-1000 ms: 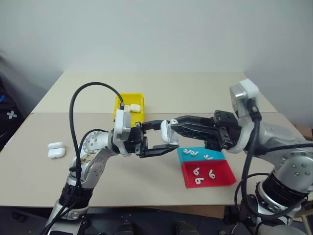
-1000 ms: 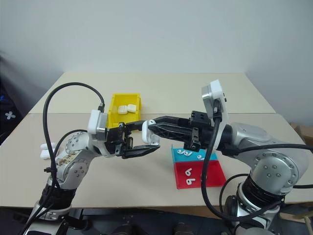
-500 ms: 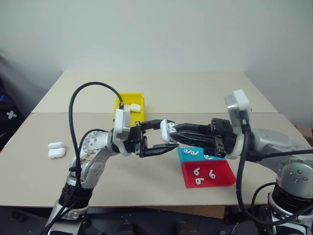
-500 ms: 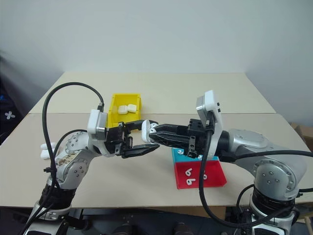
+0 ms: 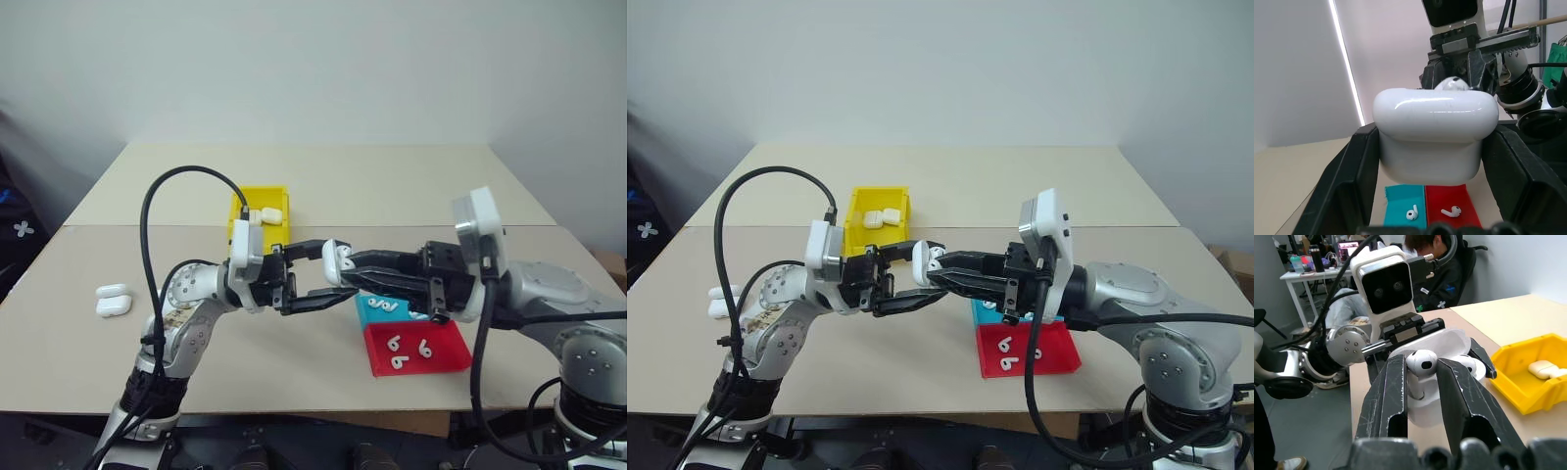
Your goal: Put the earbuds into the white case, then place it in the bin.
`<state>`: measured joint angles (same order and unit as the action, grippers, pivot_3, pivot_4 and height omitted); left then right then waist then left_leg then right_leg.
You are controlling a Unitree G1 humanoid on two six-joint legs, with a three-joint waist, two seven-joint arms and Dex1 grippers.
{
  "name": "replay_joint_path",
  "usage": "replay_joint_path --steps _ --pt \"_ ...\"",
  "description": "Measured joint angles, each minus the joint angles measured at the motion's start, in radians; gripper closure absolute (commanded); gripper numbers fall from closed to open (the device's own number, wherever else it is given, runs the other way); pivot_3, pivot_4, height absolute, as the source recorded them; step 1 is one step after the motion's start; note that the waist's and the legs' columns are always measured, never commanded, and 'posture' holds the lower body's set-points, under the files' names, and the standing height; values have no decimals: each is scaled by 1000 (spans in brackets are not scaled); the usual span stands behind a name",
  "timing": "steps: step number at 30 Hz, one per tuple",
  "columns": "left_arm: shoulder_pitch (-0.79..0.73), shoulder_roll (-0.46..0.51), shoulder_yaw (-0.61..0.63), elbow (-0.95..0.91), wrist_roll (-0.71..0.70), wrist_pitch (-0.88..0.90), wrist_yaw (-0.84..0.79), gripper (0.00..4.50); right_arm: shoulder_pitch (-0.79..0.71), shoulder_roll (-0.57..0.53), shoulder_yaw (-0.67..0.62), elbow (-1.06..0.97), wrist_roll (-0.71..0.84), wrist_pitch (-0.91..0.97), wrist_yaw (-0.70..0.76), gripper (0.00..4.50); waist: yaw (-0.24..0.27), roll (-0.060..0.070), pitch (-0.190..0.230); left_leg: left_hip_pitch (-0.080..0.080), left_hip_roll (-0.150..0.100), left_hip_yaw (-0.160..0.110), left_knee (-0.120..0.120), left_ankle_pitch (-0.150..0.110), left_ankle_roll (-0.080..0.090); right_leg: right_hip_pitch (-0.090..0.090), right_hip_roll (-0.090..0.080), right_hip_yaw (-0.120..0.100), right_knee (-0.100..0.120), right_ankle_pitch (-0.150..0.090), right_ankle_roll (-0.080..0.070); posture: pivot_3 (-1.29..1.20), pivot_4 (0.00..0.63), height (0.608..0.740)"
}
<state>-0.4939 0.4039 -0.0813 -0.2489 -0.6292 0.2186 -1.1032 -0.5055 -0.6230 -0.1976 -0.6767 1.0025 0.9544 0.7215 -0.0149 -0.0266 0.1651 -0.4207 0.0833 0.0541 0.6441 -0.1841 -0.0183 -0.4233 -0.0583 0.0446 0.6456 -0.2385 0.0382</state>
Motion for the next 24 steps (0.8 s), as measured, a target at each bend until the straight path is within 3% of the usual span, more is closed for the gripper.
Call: replay_joint_path --steps 8,10,24 --pt "0 -6 0 4 3 -1 2 1700 16 -44 32 -2 -20 -71 17 3478 0 0 0 0 0 0 0 0 0 0 0 0 0 0 0 0 150 740" --pt "0 -10 0 5 4 -2 0 1700 19 -57 34 -4 -25 -85 23 3031 1 0 0 0 0 0 0 0 0 0 0 0 -1 0 0 0 150 740" --pt "3 -13 0 29 13 -25 -9 1700 50 -104 55 -7 -47 -136 38 3031 1 0 0 0 0 0 0 0 0 0 0 0 -1 0 0 0 150 740"
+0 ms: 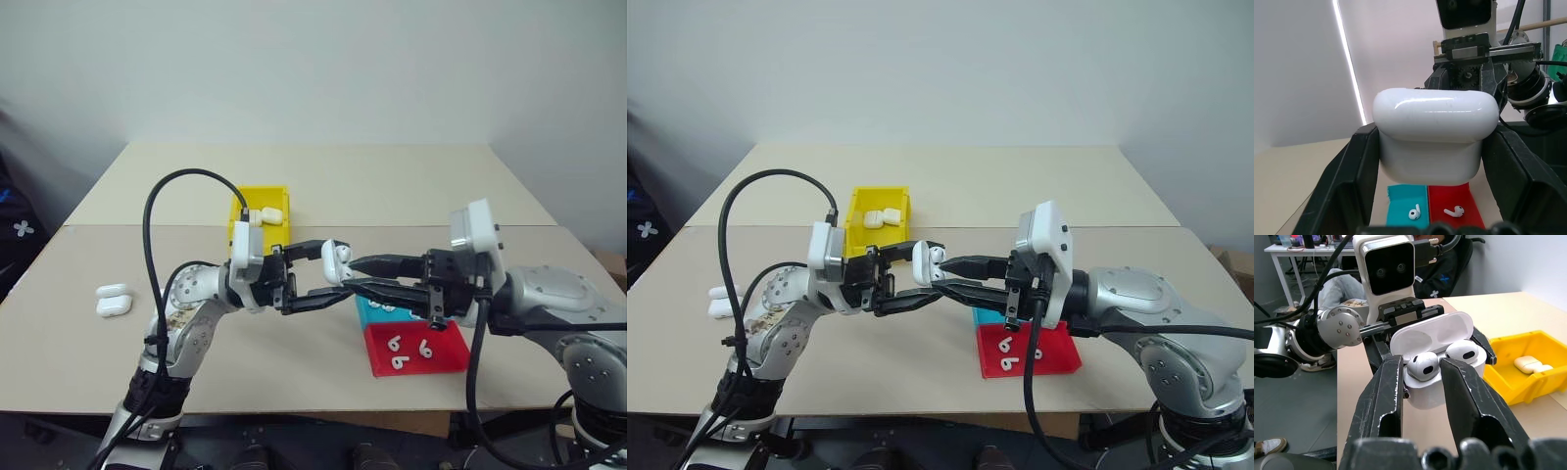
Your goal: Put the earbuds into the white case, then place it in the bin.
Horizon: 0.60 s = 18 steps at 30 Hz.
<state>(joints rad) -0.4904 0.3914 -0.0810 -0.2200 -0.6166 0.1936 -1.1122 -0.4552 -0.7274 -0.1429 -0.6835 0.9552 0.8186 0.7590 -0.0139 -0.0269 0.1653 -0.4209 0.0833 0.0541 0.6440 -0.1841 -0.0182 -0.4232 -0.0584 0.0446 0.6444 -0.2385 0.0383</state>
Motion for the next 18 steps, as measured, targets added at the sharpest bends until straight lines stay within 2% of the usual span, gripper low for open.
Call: replay_joint_path --steps 7,10,14,17,18 --pt "0 -1 0 22 15 -12 1 1700 -18 -67 -43 46 -10 -62 68 3031 -1 0 0 0 0 0 0 0 0 0 0 0 -1 0 0 0 150 740" --pt "-2 -5 -1 41 28 -14 1 1700 -166 -121 -32 135 -9 -57 117 3031 -4 0 0 1 0 1 0 0 0 0 0 0 0 0 0 0 150 740" --pt "-25 -12 -21 75 59 -2 13 1700 -414 -159 82 241 -23 -6 202 3031 -4 0 0 0 1 0 -1 0 0 -1 1 0 -1 0 -1 0 150 740" --pt "-48 -16 -31 89 75 6 23 1700 -517 -131 190 322 -57 18 268 3584 -2 0 0 -2 0 1 -1 0 0 -2 0 0 -1 2 -4 0 150 740" --pt "-53 -16 -32 90 80 7 24 1700 -546 -123 225 342 -83 17 294 3914 -1 0 0 -2 0 1 -1 0 0 -2 0 0 -2 3 -5 0 150 740"
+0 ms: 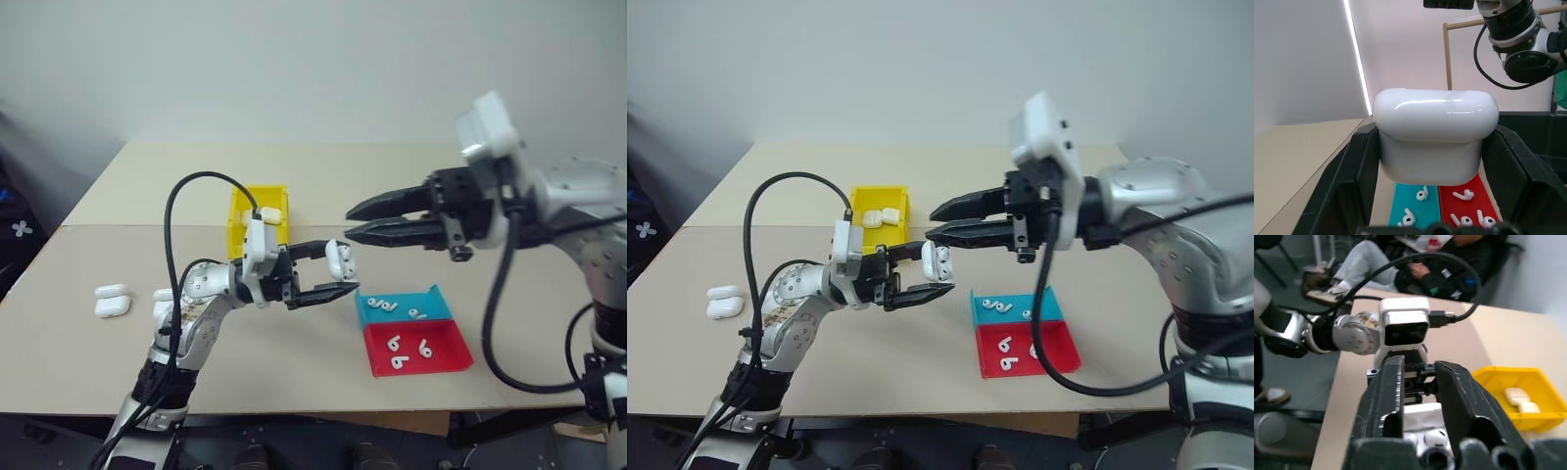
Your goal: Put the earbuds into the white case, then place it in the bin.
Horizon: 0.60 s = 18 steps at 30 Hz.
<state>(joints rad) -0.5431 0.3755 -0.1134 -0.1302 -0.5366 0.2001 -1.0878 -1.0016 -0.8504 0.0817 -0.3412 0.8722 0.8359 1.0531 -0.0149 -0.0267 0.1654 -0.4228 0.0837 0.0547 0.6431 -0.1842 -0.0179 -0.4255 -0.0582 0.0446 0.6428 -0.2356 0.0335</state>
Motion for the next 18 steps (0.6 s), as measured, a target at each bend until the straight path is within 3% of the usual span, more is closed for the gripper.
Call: replay_joint_path --steps 2,11,18 --pt "-7 0 -2 1 5 0 0 1700 -45 4 65 23 -53 -6 52 4479 1 0 0 -1 0 0 0 0 1 -1 0 0 0 0 -1 0 150 740" --pt "-38 11 -6 5 28 62 37 1700 -141 115 232 78 -290 -90 113 4479 2 0 0 -2 0 0 0 -1 1 -1 0 -1 -1 0 -1 0 150 740" --pt "-38 5 -6 2 39 64 58 1700 -147 106 288 75 -429 -170 172 4479 3 0 0 -1 0 0 0 -1 1 -1 0 -1 -1 0 -1 0 150 740"
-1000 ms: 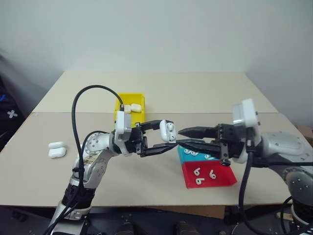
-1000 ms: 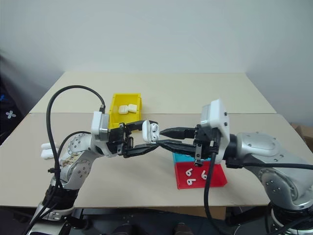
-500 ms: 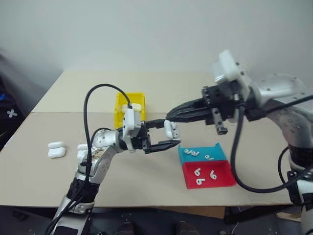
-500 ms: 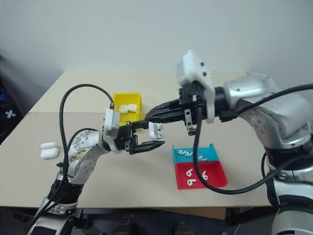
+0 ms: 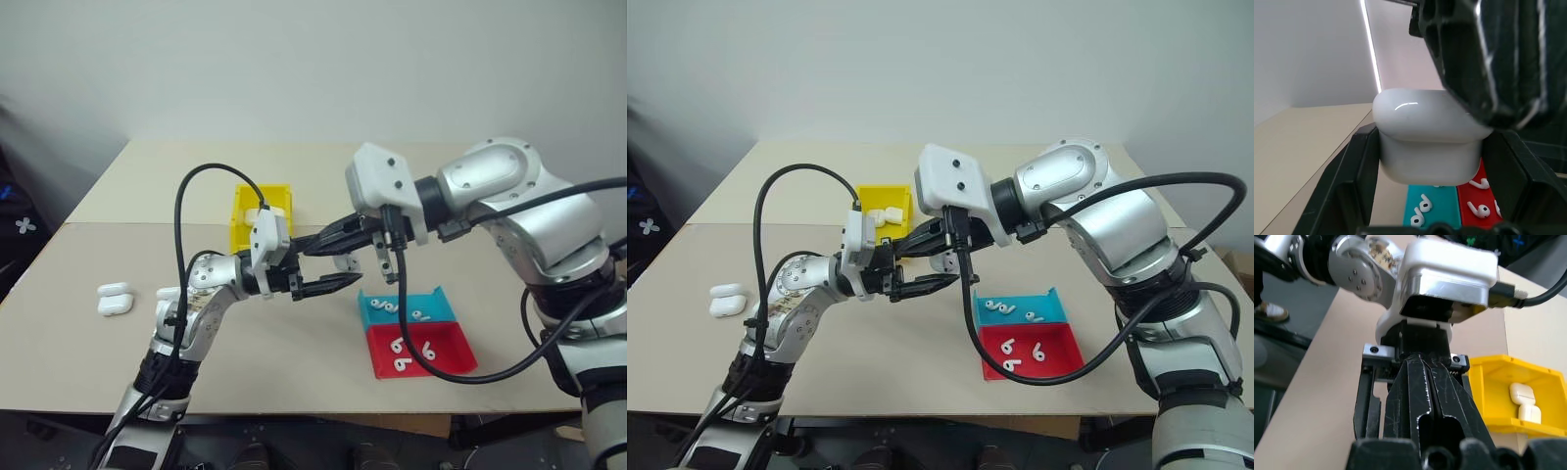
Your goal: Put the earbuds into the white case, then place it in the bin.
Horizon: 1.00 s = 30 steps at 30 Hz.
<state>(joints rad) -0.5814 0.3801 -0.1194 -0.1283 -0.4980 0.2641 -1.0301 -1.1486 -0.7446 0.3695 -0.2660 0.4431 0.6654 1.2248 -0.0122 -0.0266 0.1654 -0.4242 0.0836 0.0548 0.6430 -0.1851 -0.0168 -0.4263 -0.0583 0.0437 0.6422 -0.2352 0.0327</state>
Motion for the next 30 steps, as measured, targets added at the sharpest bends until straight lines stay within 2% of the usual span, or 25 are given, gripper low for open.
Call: replay_joint_path --steps 7,17,25,30 --pt "5 -3 3 -7 -4 3 11 1700 27 -42 5 10 -81 -80 41 4479 0 0 0 0 0 0 0 0 0 0 0 0 0 0 0 0 150 740" --pt "12 -11 7 -9 -2 -1 16 1700 60 -60 -59 35 -97 -98 50 4479 0 0 0 0 0 0 0 0 0 0 0 0 0 0 0 0 150 740" --pt "13 -26 24 -7 4 -47 32 1700 81 -53 -220 66 -58 -88 -21 4479 0 0 0 0 0 0 0 0 0 1 0 0 0 0 0 0 150 740" --pt "12 -31 74 16 79 -96 154 1700 219 -60 -309 52 -43 -40 -114 4479 2 0 0 1 0 0 0 0 0 1 0 0 0 0 0 0 150 740"
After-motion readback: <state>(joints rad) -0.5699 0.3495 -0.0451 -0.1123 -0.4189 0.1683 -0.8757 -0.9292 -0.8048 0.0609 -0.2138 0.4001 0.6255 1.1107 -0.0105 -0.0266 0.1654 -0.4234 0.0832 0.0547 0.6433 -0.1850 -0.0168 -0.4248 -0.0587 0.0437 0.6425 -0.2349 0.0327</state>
